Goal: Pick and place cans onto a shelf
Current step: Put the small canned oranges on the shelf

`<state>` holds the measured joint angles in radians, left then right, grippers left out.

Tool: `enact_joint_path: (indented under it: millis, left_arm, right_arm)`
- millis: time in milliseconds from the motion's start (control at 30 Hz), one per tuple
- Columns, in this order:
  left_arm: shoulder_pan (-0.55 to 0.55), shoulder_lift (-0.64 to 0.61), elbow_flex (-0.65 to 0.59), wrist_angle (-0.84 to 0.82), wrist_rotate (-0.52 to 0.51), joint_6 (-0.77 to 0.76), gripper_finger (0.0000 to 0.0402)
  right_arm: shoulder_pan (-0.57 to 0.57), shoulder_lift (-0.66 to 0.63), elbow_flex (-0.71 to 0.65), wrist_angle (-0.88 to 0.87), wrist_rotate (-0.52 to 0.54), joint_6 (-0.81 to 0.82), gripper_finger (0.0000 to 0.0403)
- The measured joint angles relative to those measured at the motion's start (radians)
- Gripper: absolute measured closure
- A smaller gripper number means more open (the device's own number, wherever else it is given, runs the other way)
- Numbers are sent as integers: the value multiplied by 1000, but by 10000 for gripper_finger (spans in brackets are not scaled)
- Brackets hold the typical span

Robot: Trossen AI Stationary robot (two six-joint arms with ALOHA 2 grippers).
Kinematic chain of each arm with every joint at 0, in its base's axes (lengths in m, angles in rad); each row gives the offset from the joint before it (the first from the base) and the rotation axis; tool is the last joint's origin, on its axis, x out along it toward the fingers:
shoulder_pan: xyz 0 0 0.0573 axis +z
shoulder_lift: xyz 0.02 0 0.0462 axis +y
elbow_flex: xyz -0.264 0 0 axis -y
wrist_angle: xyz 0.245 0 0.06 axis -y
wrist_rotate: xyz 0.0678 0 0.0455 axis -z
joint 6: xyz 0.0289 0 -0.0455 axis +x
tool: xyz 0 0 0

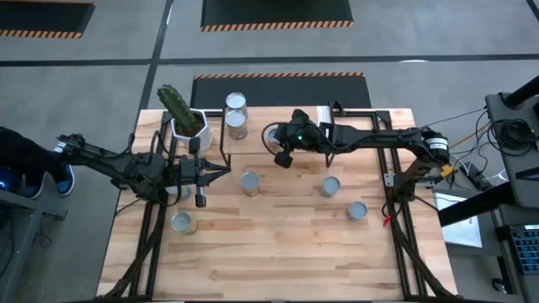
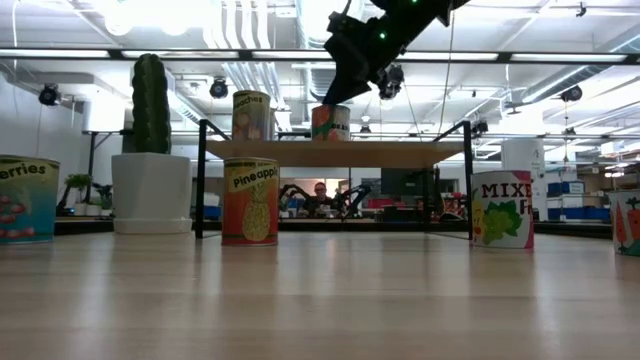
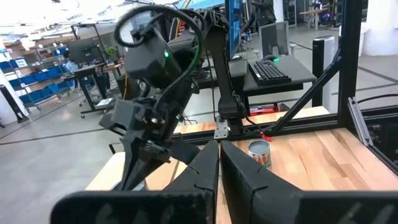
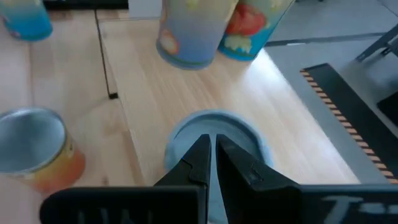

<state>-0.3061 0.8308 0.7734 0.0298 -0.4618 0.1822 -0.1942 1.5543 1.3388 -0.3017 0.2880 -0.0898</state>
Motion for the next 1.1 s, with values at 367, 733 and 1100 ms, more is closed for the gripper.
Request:
enact_joint_path:
  millis: [367,733,1100]
  left_arm:
    - [0,0,0,0,0,0,402]
    - [0,0,0,0,0,0,402]
    - [0,0,0,0,0,0,402]
  right_arm:
    - [-39,-15,-17,-128,7,14,390]
    - [-43,-109,-17,-325,-5,31,390]
    - [-42,-105,-20,-233,-38,50,390]
